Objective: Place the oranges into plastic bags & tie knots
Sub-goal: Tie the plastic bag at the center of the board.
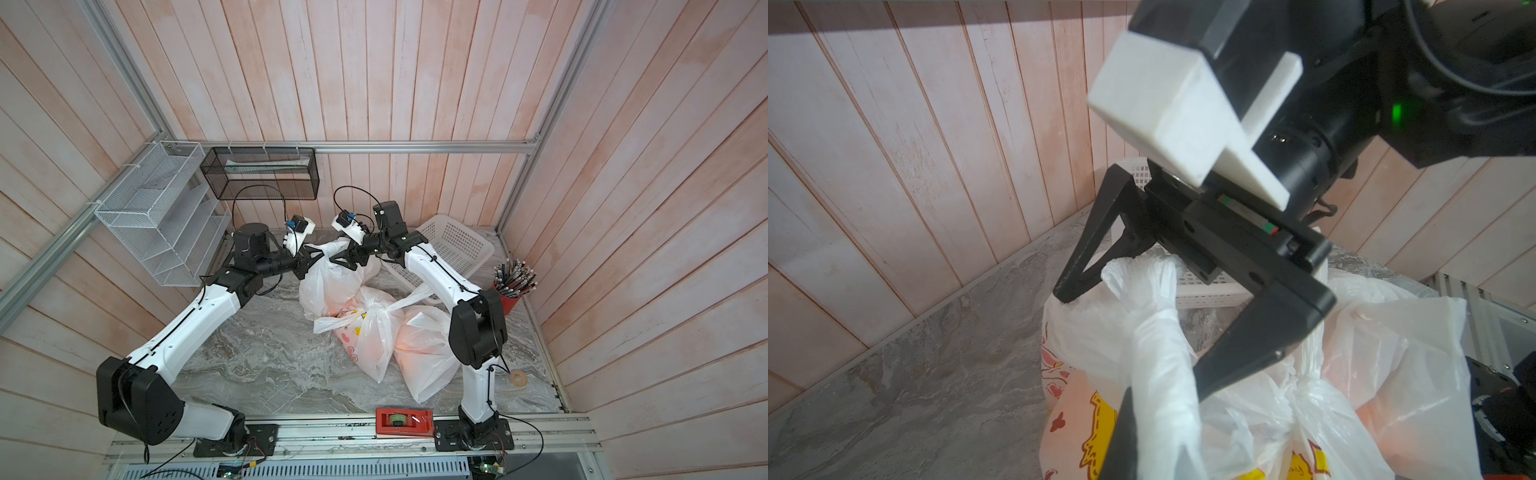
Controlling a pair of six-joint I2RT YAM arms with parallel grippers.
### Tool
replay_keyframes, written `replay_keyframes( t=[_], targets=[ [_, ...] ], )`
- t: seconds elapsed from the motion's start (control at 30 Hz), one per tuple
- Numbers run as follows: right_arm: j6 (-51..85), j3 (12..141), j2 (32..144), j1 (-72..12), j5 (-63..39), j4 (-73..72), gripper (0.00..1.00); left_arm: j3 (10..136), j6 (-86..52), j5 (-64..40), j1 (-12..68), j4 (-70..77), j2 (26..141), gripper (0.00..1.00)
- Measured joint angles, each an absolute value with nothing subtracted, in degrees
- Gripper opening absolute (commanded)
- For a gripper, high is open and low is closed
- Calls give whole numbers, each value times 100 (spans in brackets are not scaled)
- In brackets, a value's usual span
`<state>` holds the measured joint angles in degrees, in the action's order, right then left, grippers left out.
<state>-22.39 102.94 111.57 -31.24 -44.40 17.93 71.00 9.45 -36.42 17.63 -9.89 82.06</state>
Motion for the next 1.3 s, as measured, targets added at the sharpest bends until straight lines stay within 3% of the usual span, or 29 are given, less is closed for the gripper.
replay_keyframes(
  t=[0.37, 0.83, 0.97, 1.07, 1.3],
  targets=[
    [-1612, 10265, 11404, -3301, -4462, 917, 54, 7166, 849, -3701, 1881, -1127, 8206, 0],
    [696, 8449, 11205, -3404, -4786, -2722, 22, 7205, -137, -3439, 2193, -810, 8219, 0],
    [1236, 8169, 11205, -3420, -4779, -3531, 17, 7105, -290, -3439, 2228, -565, 8228, 18],
    [1511, 8003, 11203, -3420, -4729, -3870, 16, 7046, -344, -3441, 2231, -513, 8226, 41],
    [1684, 7861, 11194, -3465, -4678, -4185, 16, 7030, -423, -3350, 2073, -888, 7780, 80]
  ],
)
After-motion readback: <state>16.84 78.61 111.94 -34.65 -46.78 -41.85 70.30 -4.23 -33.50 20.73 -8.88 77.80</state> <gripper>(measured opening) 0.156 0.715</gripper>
